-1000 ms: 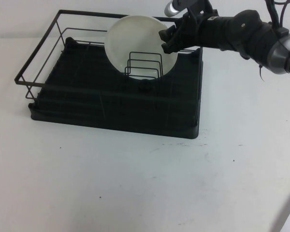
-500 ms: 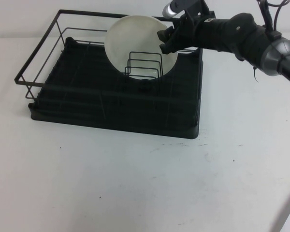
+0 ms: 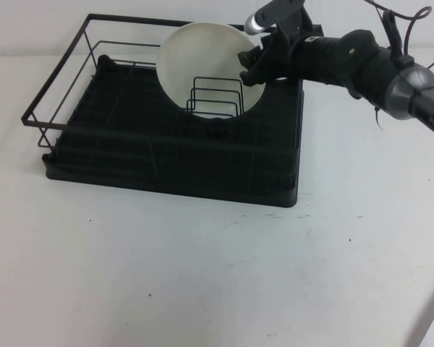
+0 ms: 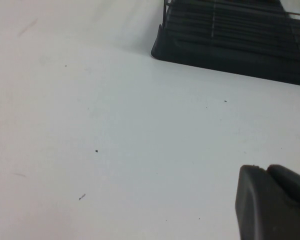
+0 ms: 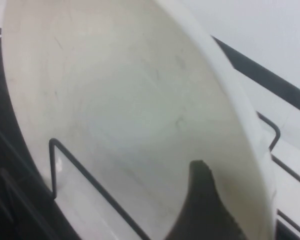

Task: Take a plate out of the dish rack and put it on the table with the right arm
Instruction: Grasp the plate from the shelf

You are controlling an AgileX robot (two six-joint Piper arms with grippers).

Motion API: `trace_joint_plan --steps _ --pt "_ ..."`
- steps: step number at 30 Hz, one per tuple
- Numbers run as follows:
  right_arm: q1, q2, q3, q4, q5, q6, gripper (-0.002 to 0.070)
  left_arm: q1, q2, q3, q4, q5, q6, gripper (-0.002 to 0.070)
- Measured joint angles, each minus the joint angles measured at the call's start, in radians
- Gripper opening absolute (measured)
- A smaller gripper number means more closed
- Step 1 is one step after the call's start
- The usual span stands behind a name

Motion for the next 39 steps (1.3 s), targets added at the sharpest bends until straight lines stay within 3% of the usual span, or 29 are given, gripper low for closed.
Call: trace_joint_plan --steps 9,23,31,39 --pt "0.0 0.009 0.0 0.004 -0.021 0.0 0.0344 0.0 0.0 0.0 0.0 0.0 0.0 -0.0006" --pt "0.0 0.032 0.0 0.02 -0.026 -0.001 0.0335 0.0 0.0 0.0 0.0 0.0 0.0 -0.0006" --pt "0.006 0.032 0.0 0.02 -0.026 -0.001 0.0183 0.0 0.0 0.0 0.0 0.0 0.0 -0.0006" --pt "0.006 0.032 0.0 0.02 -0.031 -0.009 0.0125 0.0 0.0 0.0 0.0 0.0 0.0 -0.0006"
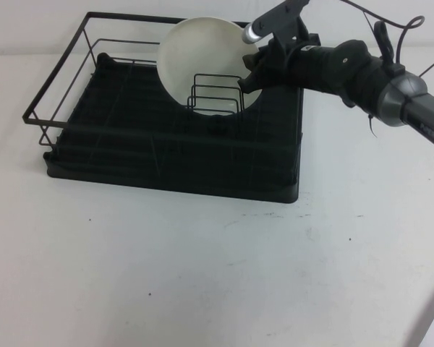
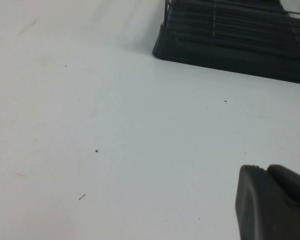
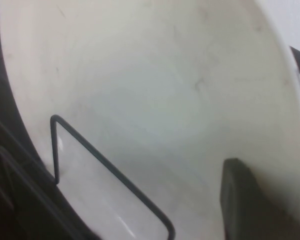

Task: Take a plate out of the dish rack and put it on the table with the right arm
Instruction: Grasp the plate from the shelf

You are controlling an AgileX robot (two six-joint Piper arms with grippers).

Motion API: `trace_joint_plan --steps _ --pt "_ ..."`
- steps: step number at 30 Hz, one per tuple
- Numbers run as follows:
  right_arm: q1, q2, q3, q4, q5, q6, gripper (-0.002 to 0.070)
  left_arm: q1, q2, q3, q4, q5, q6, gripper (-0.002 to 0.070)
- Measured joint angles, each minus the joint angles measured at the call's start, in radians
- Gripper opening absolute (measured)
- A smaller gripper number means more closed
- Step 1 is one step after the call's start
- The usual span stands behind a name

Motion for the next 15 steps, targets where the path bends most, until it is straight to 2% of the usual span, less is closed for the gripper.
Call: trace_joint_plan --steps 6,9,15 --pt "0.0 -0.012 0.0 -0.018 0.013 -0.004 0.0097 0.0 0.0 0.0 0.0 0.0 0.0 -0.0006" --pt "0.0 -0.034 0.0 -0.049 0.022 -0.004 0.005 0.0 0.0 0.0 0.0 0.0 0.0 -0.0006" --pt "-0.008 -0.1 0.0 -0.1 0.073 -0.004 0.005 0.0 0.0 0.0 0.0 0.0 0.0 -0.0006"
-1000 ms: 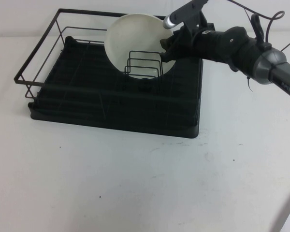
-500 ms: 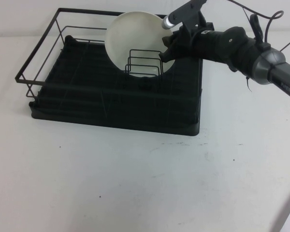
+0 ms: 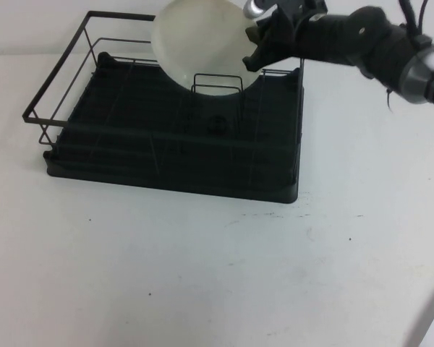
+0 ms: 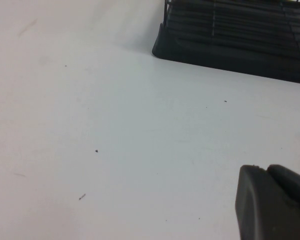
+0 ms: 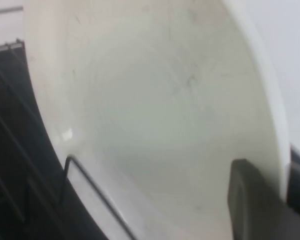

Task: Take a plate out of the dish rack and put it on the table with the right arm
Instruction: Grasp the plate from the shelf, then place the plate from the table

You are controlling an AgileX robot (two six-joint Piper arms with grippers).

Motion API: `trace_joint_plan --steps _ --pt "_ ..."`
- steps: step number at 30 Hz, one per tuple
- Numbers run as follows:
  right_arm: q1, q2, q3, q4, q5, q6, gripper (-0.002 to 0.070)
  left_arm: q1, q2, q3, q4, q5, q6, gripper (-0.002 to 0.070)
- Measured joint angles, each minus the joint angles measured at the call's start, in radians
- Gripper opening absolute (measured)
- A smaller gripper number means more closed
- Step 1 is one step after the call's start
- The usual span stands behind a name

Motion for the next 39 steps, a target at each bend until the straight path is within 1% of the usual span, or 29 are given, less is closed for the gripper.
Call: trace_joint_plan --steps 8,12,14,19,22,26,29,32,36,39 --pt "-0.042 -0.106 0.0 -0.006 0.064 0.004 0.0048 0.0 0.0 0.0 0.0 0.0 0.0 -0.0006" --pt "-0.057 -0.175 0.0 -0.026 0.158 0.043 0.0048 0.0 0.0 0.0 0.0 0.0 0.0 -0.0006" --pt "-0.057 -0.214 0.0 -0.083 0.225 0.133 0.0048 0.0 0.0 0.0 0.0 0.0 0.0 -0.0006" --pt "-0.057 -0.321 0.0 -0.252 0.436 0.433 0.0048 0.0 0.0 0.0 0.0 0.0 0.0 -0.0006" --pt "-0.057 -0.374 0.0 -0.289 0.592 0.568 0.0048 0.0 0.0 0.0 0.0 0.0 0.0 -0.0006" --pt "-0.057 -0.432 0.026 -0.305 0.742 0.701 0.0048 0.0 0.0 0.0 0.0 0.0 0.0 -0.0006" --pt "-0.052 -0.49 0.098 -0.311 0.802 0.771 0.0048 0.0 0.0 0.0 0.0 0.0 0.0 -0.0006" --pt "-0.034 -0.583 0.238 -0.313 0.805 0.817 0.0048 0.0 0.0 0.0 0.0 0.0 0.0 -0.0006" --pt "0.024 -0.708 0.491 -0.309 0.725 0.889 0.0048 0.0 0.0 0.0 0.0 0.0 0.0 -0.0006" --pt "0.081 -0.788 0.695 -0.258 0.625 0.934 0.0048 0.0 0.0 0.0 0.0 0.0 0.0 -0.0006"
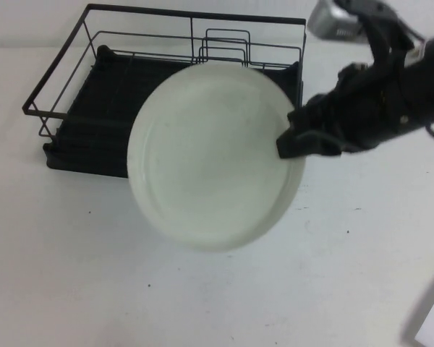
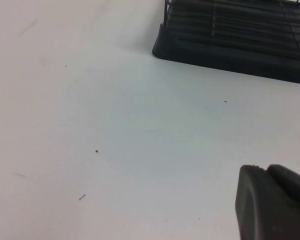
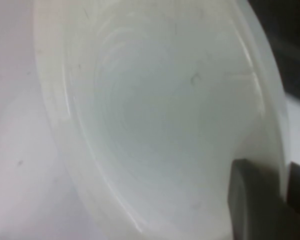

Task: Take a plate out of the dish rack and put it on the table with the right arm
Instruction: Place the plate from the table

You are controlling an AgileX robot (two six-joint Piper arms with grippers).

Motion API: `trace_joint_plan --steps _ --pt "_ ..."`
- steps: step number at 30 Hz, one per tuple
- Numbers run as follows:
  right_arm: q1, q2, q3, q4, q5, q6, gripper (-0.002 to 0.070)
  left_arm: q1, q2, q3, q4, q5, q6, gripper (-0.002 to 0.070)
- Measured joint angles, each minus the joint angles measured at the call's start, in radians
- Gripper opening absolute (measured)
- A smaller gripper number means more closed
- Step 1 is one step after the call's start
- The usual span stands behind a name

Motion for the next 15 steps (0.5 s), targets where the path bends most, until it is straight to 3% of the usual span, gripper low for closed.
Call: trace_joint_plan --steps 6,15 --pt "0.066 -0.021 0.268 0.168 -0.16 0.018 0.0047 0.0 0.0 0.0 0.0 0.0 0.0 -0.0006" --pt "0.066 0.138 0.301 0.256 -0.255 0.02 0.0047 0.0 0.0 0.0 0.0 0.0 0.0 -0.0006"
